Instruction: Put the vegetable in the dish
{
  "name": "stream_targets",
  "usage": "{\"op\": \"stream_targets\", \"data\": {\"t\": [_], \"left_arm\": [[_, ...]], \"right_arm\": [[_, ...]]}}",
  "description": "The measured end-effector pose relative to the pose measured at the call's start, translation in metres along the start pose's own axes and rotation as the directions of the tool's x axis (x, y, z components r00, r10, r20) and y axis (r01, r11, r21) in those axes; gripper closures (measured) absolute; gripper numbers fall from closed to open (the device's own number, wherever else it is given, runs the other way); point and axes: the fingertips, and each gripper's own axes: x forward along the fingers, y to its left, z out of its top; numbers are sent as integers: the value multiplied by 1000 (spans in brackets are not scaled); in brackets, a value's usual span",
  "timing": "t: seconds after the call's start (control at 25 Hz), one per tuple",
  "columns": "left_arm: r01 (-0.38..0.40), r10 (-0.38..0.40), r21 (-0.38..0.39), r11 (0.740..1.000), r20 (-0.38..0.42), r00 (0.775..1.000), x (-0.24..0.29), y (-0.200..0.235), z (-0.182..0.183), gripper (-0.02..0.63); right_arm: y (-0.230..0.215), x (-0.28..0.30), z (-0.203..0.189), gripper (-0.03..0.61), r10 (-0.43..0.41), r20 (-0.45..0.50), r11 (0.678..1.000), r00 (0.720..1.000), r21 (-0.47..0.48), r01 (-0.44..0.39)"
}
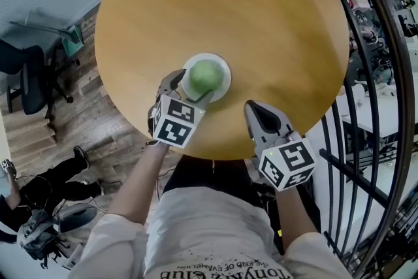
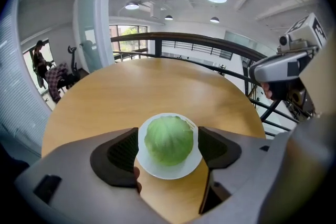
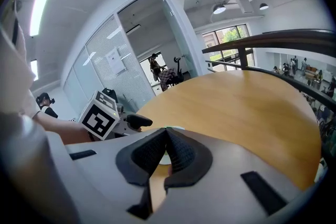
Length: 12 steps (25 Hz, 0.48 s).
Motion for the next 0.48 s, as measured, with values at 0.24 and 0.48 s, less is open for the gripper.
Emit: {"op": "stream_targets", "data": {"t": [0.24,0.48], "left_arm": [[-20,22,-21,1000,68,997,-34,-2,10,351],[-29,30,-8,1000,135,990,-65,-24,19,429]], "right_arm": [[6,-16,16,557,-9,30,999,999,-43,11],[16,-36,20,557,-12,49,997,999,-76,15]]}}
